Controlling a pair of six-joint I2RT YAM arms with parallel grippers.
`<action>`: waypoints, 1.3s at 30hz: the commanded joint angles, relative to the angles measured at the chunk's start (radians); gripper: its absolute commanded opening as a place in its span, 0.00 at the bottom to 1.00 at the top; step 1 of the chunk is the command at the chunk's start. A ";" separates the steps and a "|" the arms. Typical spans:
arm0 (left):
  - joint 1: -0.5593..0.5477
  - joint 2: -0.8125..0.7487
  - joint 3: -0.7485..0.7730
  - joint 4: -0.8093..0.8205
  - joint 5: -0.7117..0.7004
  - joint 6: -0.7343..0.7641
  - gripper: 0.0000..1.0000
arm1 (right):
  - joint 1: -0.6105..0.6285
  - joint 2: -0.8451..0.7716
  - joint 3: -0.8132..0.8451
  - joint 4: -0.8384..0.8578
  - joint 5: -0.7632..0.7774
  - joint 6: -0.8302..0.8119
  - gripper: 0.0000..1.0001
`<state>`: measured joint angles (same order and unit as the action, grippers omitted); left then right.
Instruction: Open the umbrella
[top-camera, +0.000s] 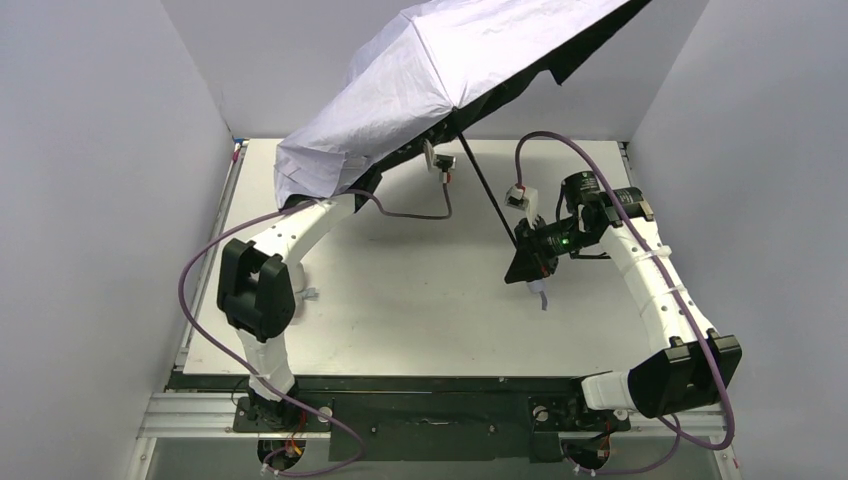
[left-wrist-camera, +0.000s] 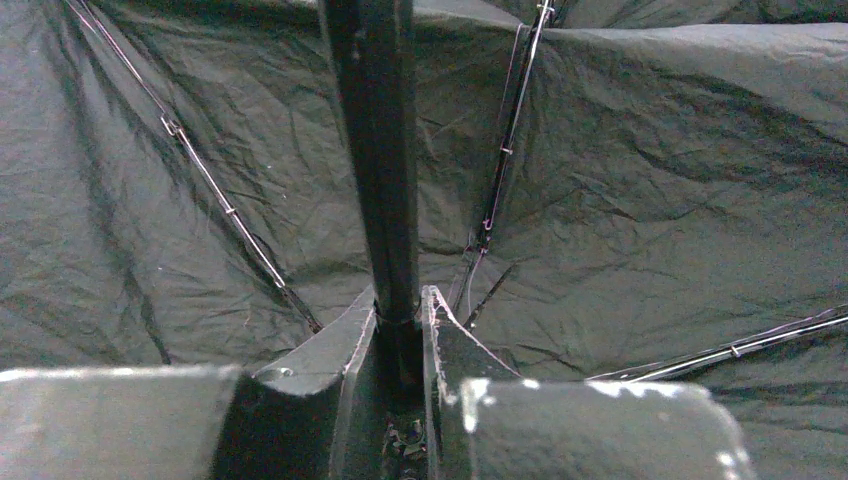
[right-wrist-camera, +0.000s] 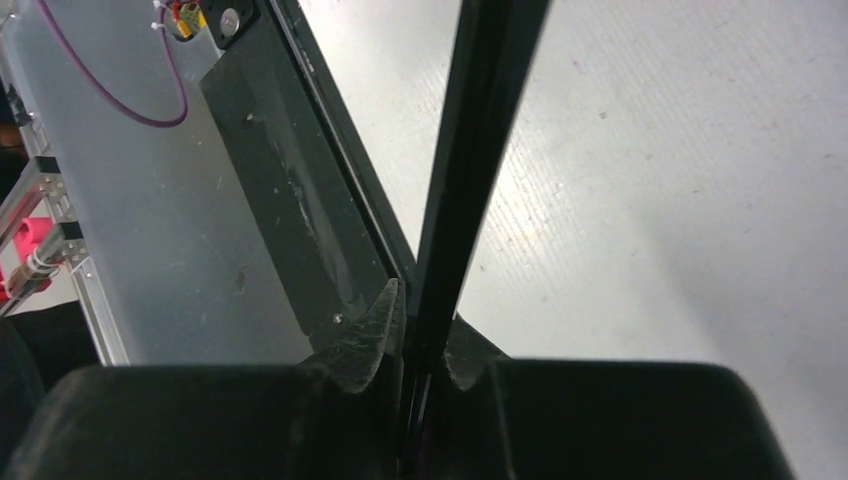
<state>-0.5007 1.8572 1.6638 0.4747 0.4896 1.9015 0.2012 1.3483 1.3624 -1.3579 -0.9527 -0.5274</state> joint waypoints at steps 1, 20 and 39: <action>0.202 0.005 0.177 0.202 -0.325 0.039 0.10 | 0.015 -0.069 -0.013 -0.212 0.082 -0.126 0.00; 0.339 0.053 0.283 0.218 -0.379 0.001 0.15 | 0.063 -0.038 -0.074 -0.194 0.252 -0.176 0.00; 0.423 0.164 0.427 0.229 -0.473 -0.049 0.17 | 0.115 -0.054 -0.253 -0.184 0.434 -0.187 0.00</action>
<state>-0.4065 2.0480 1.9049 0.4641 0.6235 1.8778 0.2844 1.3544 1.2491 -0.9699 -0.6502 -0.4717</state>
